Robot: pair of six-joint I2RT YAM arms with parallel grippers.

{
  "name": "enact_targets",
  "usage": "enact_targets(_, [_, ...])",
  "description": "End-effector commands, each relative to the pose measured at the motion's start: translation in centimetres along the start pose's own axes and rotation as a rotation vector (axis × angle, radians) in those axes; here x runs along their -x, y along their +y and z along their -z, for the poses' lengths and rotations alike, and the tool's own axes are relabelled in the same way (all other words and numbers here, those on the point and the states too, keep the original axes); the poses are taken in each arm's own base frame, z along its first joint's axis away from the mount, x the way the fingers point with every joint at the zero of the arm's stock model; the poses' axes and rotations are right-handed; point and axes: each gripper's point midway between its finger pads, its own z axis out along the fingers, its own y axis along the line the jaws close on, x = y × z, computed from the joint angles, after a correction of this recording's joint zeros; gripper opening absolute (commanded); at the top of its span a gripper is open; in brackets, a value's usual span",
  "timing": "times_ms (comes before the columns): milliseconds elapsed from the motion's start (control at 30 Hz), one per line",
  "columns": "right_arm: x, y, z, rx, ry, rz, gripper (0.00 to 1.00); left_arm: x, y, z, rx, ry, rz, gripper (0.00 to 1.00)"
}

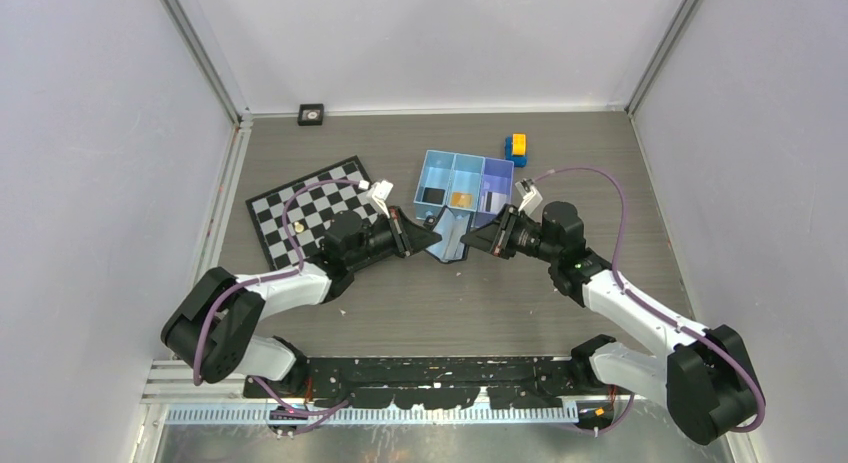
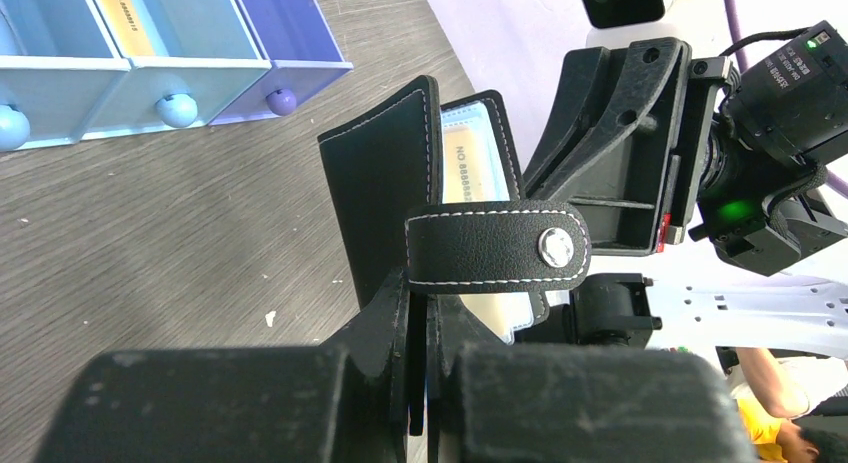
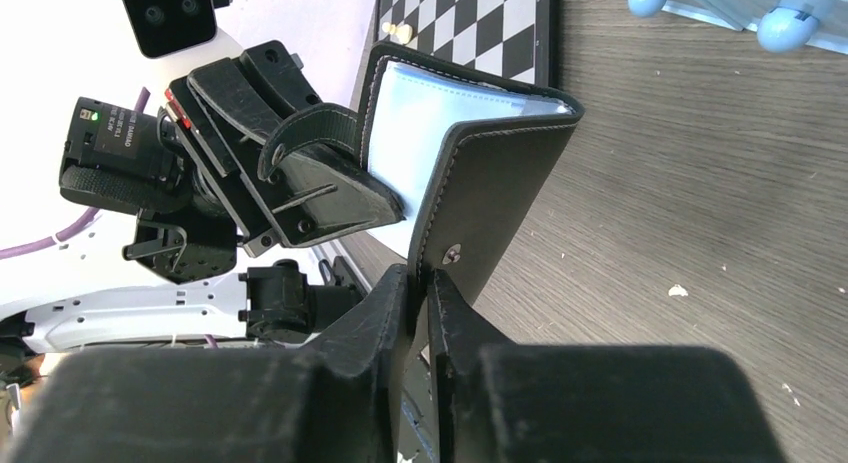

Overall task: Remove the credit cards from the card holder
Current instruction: Remove the credit card from the card holder.

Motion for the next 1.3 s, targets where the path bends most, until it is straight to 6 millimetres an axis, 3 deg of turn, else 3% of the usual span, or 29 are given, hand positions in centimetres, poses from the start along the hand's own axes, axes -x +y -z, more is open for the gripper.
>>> enact_targets(0, [1.6, 1.8, -0.3, 0.052, -0.034, 0.04, 0.13, 1.3, -2.1, -0.1, -0.067, -0.035, -0.047, 0.0])
enact_targets(133, [1.5, 1.5, -0.4, 0.038, -0.026, 0.032, 0.01, 1.2, -2.0, -0.2, -0.067, -0.027, -0.044, 0.0])
enact_targets(467, [1.6, 1.2, -0.4, 0.01, -0.025, 0.034, 0.01, -1.1, 1.4, -1.8, 0.045, 0.077, 0.031, 0.02])
enact_targets(700, [1.0, -2.4, -1.2, -0.147, 0.015, 0.001, 0.01, -3.0, 4.4, -1.7, 0.18, 0.177, 0.031, 0.08])
enact_targets(867, [-0.3, -4.7, -2.5, -0.2, 0.086, -0.05, 0.01, -5.6, 6.9, -1.0, 0.247, 0.256, 0.046, 0.08])
enact_targets(1100, [-1.7, -6.7, -3.8, -0.249, 0.148, -0.077, 0.0, -7.0, 8.2, -1.0, 0.271, 0.293, 0.064, 0.05])
enact_targets(1167, [-1.8, -7.1, -3.8, -0.269, 0.15, -0.077, 0.04, -7.2, 8.5, -0.7, 0.283, 0.293, 0.06, 0.04])
enact_targets(1267, [-1.9, -7.4, -3.8, -0.291, 0.15, -0.08, 0.27, -7.2, 8.7, -0.4, 0.296, 0.285, 0.055, 0.04])
